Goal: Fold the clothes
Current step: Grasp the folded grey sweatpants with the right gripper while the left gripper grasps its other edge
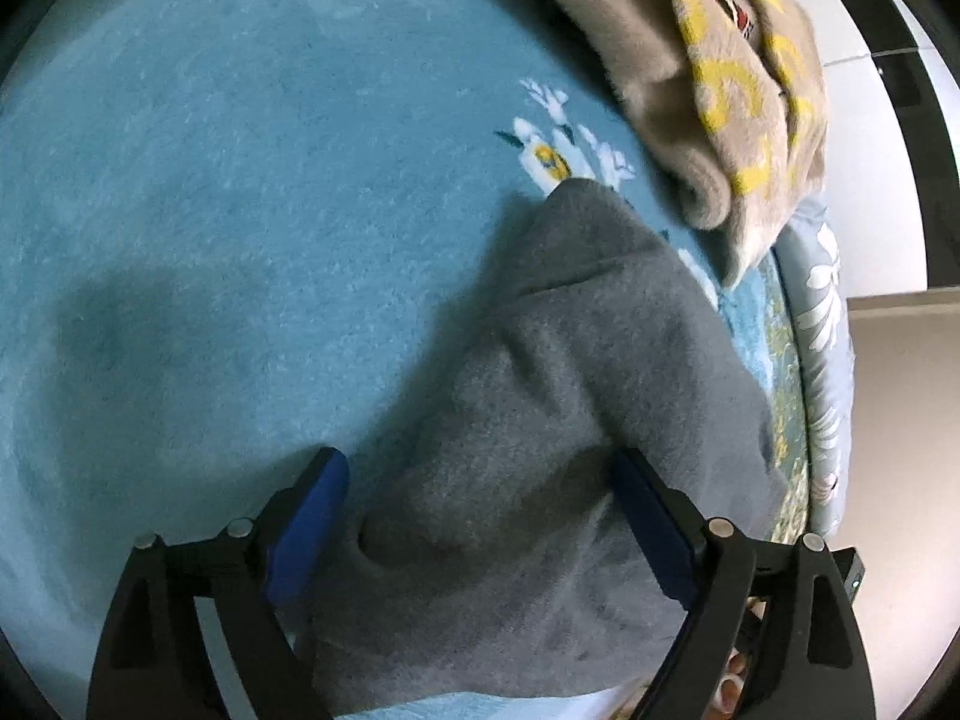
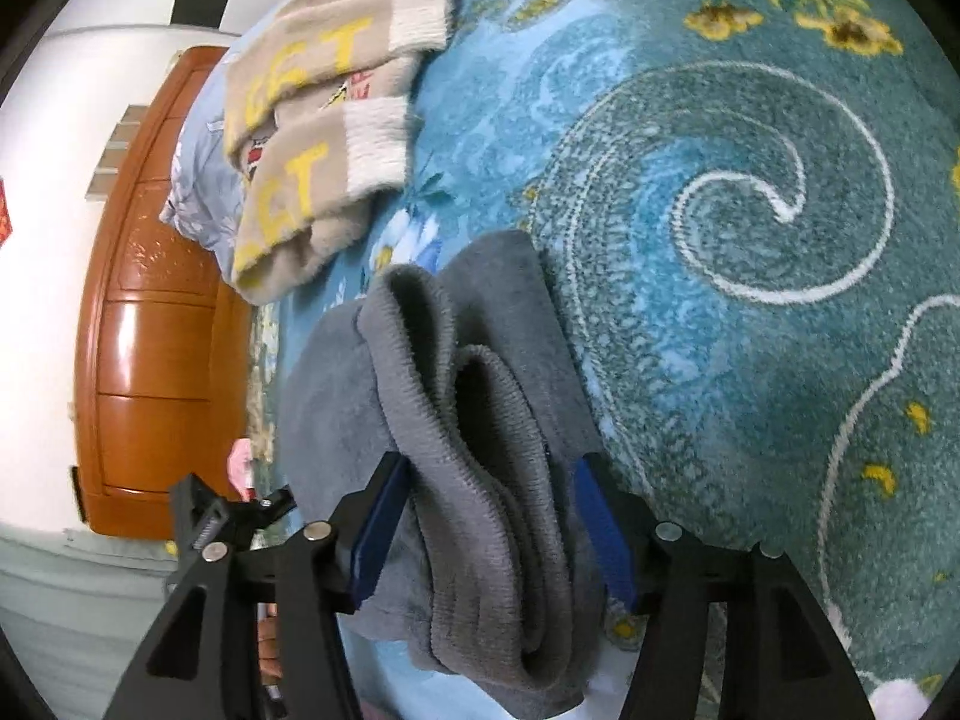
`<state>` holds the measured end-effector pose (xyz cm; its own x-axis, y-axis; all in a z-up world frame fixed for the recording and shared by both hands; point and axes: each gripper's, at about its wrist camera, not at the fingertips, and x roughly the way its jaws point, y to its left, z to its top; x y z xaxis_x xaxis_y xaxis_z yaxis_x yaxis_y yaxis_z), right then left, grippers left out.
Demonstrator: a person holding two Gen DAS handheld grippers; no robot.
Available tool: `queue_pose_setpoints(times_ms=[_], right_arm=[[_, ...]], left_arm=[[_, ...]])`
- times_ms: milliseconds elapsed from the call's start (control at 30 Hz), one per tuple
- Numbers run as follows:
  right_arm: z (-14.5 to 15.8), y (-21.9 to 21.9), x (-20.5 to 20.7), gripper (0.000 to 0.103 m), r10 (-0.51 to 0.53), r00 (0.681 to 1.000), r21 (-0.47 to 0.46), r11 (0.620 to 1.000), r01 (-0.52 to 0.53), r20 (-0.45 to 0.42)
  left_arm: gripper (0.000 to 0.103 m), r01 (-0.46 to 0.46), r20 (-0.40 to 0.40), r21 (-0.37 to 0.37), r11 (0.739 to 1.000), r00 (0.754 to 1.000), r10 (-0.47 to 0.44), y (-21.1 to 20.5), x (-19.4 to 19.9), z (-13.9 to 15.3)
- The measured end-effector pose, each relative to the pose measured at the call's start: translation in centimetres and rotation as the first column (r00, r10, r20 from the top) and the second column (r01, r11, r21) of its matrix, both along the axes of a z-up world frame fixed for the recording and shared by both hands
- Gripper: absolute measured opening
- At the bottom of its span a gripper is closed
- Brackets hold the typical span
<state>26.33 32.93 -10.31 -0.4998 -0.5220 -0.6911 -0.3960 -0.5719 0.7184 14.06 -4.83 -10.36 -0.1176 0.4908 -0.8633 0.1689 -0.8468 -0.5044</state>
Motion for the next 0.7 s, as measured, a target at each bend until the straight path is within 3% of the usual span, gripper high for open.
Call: queue_pose_setpoints(times_ms=[100, 267, 333, 400, 700], right_arm=[[0.4, -0.3, 0.2, 0.06, -0.017, 1.0, 0.029, 0.999, 0.017, 0.006], [0.3, 0.1, 0.6, 0.033, -0.091, 0.995, -0.025, 0.995, 0.092, 0.039], [0.9, -0.1, 0.7, 0.024, -0.086, 0.996, -0.004, 0.996, 0.086, 0.035], [1.6, -0.3, 0.7, 0.021, -0.082, 0.996, 0.008, 0.997, 0.082, 0.023], [4.6, -0.9, 1.6, 0.018, -0.049, 0.998, 0.027, 0.998, 0.05, -0.042]], left_arm=[[0.074, 0.009, 0.003, -0.017, 1.0, 1.0, -0.009, 0.0, 0.2, 0.1], [0.035, -0.045, 0.016, 0.017, 0.999, 0.999, 0.045, -1.1, 0.8, 0.4], [0.028, -0.029, -0.01, -0.004, 1.0, 1.0, 0.029, -1.0, 1.1, 1.1], [0.022, -0.001, -0.039, -0.033, 0.999, 0.999, 0.0, -0.6, 1.4, 1.8], [0.011, 0.026, -0.121, -0.05, 0.998, 0.992, -0.032, 0.1, 3.4, 5.3]])
